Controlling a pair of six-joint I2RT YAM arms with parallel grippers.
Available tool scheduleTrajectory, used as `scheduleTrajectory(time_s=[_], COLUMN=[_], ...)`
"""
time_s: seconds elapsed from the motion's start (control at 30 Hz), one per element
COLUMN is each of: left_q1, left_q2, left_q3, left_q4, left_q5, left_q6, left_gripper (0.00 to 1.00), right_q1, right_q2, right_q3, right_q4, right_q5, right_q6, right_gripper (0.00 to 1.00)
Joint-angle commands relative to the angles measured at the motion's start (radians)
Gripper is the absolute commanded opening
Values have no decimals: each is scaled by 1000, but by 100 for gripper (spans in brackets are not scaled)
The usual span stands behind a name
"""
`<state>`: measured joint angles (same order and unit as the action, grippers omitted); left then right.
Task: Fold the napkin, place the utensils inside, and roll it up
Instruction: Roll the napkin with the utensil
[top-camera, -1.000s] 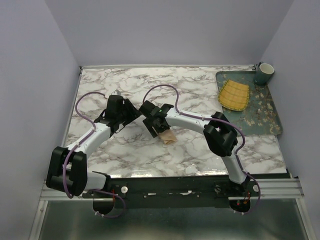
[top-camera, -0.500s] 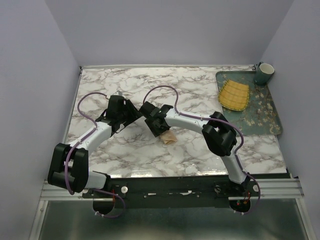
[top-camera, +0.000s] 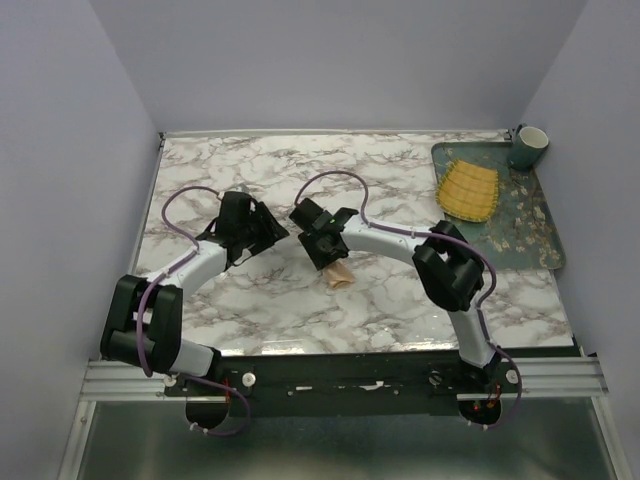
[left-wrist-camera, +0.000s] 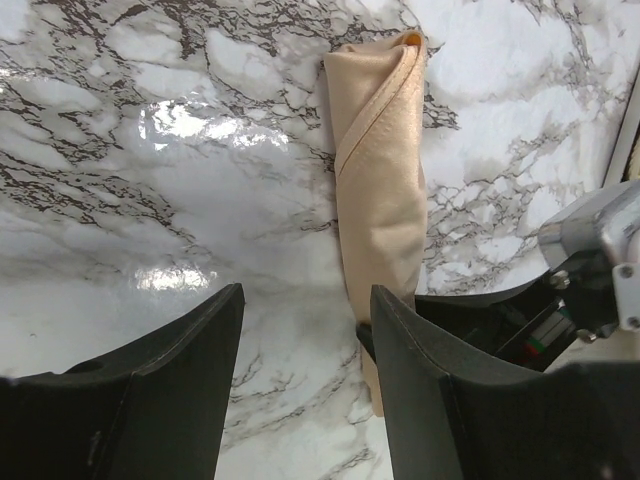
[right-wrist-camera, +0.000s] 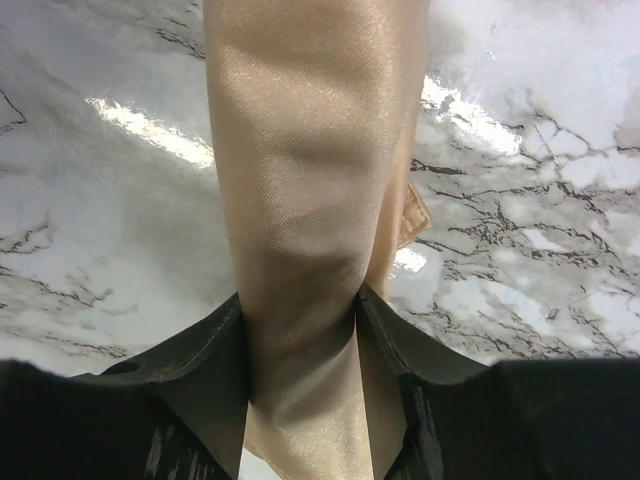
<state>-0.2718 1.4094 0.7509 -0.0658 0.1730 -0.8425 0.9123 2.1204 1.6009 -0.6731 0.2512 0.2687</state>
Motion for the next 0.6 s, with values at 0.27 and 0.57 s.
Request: scheduleTrajectory(time_s=[0.27, 0.57], left_q1=[-1, -36], left_q2=[137, 209], left_q3=[39, 99], left_q4=[61, 92], left_q5=[147, 197], left_q6=[-6, -12], left_gripper=[61, 58], right_q1=[-199, -323], right_q2=[-89, -48], right_q3=[-183, -255], right_q4=[207, 348], right_q5=[-481, -874], right_q6=[41, 66], right_gripper=[47, 47])
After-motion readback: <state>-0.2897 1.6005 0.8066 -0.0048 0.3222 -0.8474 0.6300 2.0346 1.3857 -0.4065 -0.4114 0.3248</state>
